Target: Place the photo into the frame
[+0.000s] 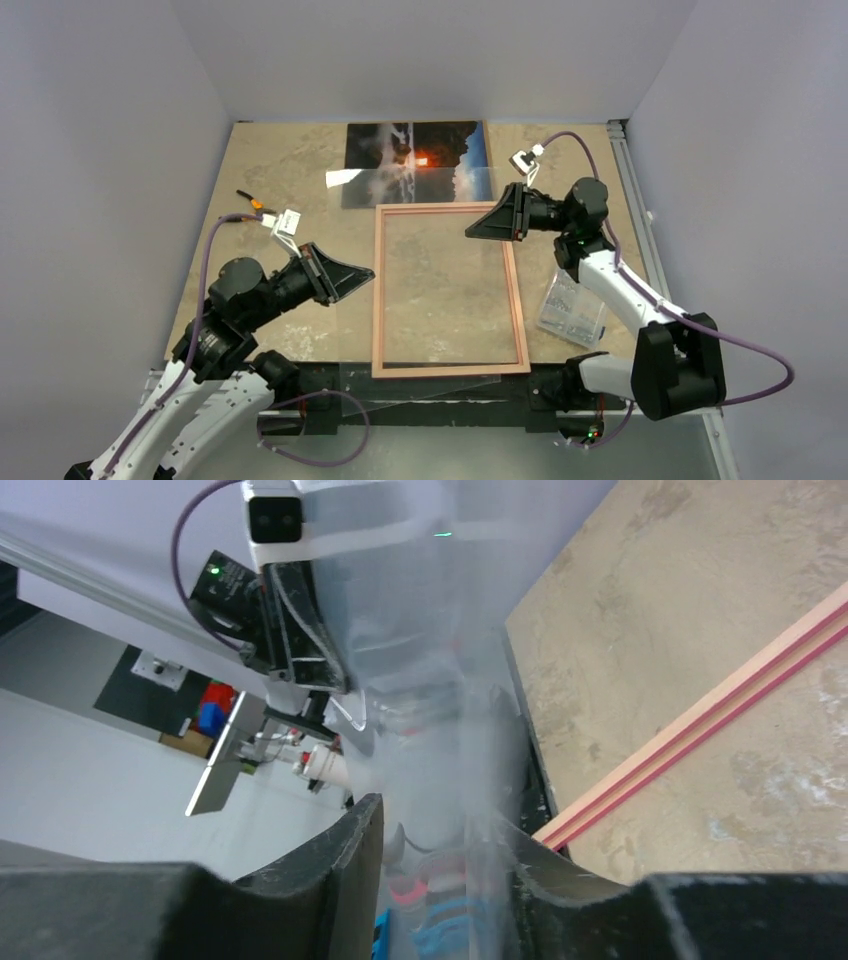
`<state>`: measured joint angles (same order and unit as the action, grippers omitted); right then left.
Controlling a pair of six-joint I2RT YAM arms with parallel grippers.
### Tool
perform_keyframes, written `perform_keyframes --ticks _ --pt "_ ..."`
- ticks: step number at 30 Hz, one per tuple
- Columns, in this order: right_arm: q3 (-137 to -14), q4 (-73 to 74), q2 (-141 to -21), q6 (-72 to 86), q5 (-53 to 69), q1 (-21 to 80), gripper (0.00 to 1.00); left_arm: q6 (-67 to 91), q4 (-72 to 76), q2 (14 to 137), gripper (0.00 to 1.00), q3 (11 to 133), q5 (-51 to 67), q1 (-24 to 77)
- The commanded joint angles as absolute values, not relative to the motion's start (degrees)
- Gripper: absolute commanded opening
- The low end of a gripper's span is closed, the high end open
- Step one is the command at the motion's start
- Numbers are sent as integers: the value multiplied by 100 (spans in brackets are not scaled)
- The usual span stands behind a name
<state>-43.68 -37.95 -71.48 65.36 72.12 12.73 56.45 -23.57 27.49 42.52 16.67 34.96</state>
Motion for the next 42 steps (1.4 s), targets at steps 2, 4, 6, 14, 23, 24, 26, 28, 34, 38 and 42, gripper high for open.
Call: perform_keyframes --ticks 2,4,6,14,23,24,26,28,34,38,42 --pt "-3680 -5589 -7377 7420 6984 1273 52 5851 -1997 2546 0 4358 1434 3498" --pt "-3410 -6829 -7582 8253 6922 1274 68 5914 -1932 2460 0 4385 1337 3499" --pt "-3171 -8278 -7866 9152 6794 1274 81 5968 -1858 2369 0 4394 1230 3499" --pt "-2926 -9678 -8472 9887 6341 1939 91 6055 -1875 2040 0 4362 843 3499" --pt "-2648 -9677 -8562 9586 6038 2497 83 6205 -1718 1930 0 4313 647 3498" --pt "-2632 -9682 -8546 9574 6036 2534 82 6198 -1726 1926 0 4326 625 3498" --pt "-2588 -9696 -8463 9566 6111 2541 80 6160 -1800 1922 0 4389 580 3498" --pt "-2600 -9662 -8345 9552 6179 2539 76 6137 -1871 1936 0 4443 580 3500" --pt "-2877 -9625 -8144 9638 6137 2509 62 6170 -2013 1926 0 4447 667 3499" --pt "-3293 -9395 -8068 9647 6218 2422 61 6192 -2132 1878 0 4441 686 3499" --pt "-3612 -8815 -7964 9399 6379 2303 62 6230 -2162 1784 0 4392 668 3500"
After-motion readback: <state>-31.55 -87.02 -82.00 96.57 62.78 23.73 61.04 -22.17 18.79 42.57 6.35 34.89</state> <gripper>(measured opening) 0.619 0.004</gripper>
